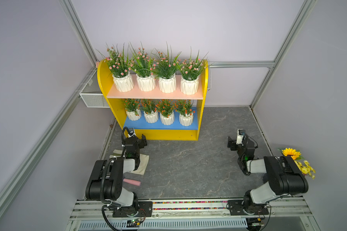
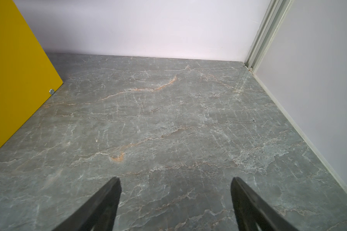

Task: Place the baby's breath potted plants on the rack by color
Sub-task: Reset both arms

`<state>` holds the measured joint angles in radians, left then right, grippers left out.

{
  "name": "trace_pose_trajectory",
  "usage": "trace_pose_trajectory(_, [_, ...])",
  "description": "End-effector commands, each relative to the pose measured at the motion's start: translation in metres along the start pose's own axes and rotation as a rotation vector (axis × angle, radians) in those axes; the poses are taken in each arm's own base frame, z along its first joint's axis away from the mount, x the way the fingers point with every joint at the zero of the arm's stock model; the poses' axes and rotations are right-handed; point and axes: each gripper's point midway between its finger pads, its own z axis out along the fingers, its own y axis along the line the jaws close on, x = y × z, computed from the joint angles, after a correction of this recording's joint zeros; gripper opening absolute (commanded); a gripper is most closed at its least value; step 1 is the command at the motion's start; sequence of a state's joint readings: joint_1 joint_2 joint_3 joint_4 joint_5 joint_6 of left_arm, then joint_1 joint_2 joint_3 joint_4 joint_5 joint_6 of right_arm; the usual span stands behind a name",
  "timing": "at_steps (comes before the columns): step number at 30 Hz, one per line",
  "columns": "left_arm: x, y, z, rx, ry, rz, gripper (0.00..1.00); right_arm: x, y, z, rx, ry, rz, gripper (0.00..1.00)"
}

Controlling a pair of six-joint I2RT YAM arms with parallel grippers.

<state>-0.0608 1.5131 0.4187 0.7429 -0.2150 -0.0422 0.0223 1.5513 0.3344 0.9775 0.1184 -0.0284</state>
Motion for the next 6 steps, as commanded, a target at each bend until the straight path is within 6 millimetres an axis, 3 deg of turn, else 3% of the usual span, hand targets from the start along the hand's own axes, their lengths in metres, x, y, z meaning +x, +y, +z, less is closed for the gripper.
trace_pose_trajectory(1, [-0.0112, -0.0008, 0.0024, 0.004, -0.027, 0.004, 0.99, -0.0045, 0.0015, 0.0032, -0.01, -0.006, -0.026, 0.88])
trace_pose_trajectory(6, [-0.0113, -0.0014, 0.0023, 0.006, -0.027, 0.005, 0.99, -0.0044, -0.0007, 0.0044, -0.042, 0.006, 0.005, 0.88])
